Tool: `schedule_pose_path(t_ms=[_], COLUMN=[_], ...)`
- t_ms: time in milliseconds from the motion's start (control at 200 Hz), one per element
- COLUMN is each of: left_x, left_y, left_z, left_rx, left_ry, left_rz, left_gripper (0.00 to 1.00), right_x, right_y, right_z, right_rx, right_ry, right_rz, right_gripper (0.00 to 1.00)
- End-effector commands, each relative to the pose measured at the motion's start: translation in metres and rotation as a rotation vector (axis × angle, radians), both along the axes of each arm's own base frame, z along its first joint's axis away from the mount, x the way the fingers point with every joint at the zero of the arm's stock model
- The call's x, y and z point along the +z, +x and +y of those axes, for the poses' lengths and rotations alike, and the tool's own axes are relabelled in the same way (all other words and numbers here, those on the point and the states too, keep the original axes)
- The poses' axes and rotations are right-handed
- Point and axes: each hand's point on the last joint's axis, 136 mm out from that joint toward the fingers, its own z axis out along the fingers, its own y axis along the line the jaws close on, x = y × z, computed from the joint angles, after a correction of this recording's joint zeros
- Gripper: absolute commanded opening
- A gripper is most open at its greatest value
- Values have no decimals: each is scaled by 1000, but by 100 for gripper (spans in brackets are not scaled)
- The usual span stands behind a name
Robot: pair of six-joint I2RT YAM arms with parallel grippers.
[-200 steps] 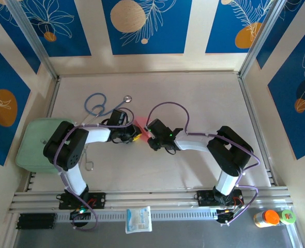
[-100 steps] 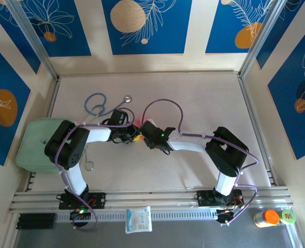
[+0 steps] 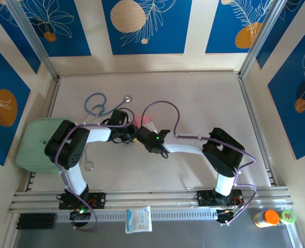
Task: Fold a paper plane with a square sheet of paper (pick it up from the middle)
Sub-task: Fourth fold the wing at the center of the table.
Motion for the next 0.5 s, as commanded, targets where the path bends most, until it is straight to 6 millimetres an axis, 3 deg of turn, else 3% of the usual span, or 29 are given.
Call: schedule_pose_path(t_ms=[0,320,495], left_x=[-19,-13,-14], left_y=[-9,-8,-10], left_z=[3,-5,-5], left_rx=[-14,-41,-45], left_ry=[41,1,-2], left_rz=[53,41,45], left_gripper=[17,19,20], right_x=[-1,-6,-12], right_y=[3,4,8], right_z=[3,24,23], right_rx=[-24,83,83], right_ry=[-12,28,7], right_rz=[-12,0,1], right_gripper=[28,27,30])
